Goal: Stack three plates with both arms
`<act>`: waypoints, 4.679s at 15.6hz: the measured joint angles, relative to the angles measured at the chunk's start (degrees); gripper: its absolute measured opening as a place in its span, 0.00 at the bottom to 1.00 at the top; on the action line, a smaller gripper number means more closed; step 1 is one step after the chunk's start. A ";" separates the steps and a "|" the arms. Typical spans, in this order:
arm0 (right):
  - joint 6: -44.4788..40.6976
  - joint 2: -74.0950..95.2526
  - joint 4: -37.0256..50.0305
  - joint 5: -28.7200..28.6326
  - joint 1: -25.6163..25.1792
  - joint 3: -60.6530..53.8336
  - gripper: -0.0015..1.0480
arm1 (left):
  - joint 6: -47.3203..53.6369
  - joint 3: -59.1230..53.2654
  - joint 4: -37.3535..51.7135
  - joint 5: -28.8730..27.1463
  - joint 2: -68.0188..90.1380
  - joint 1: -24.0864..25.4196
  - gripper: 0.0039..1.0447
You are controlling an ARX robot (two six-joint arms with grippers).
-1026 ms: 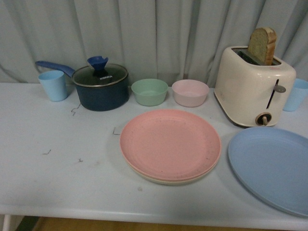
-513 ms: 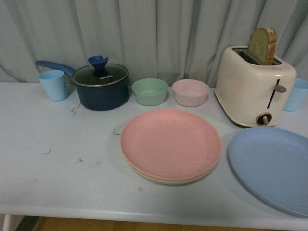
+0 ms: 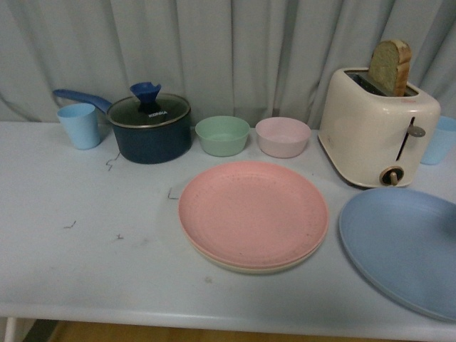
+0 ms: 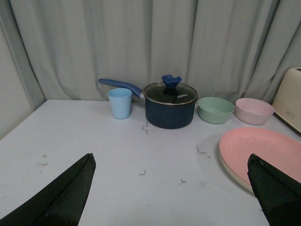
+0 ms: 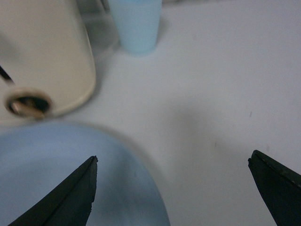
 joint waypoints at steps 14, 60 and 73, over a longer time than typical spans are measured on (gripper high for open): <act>-5.44 10.36 -0.68 -4.26 -4.57 -0.24 0.17 | 0.00 0.00 0.00 0.00 0.00 0.00 0.94; 22.53 -15.41 -18.64 1.51 27.10 10.12 0.93 | 0.00 0.00 0.00 0.00 0.00 0.00 0.94; 0.46 -95.23 -35.01 -1.77 13.38 -37.31 0.02 | 0.00 0.00 0.00 0.02 0.00 0.00 0.94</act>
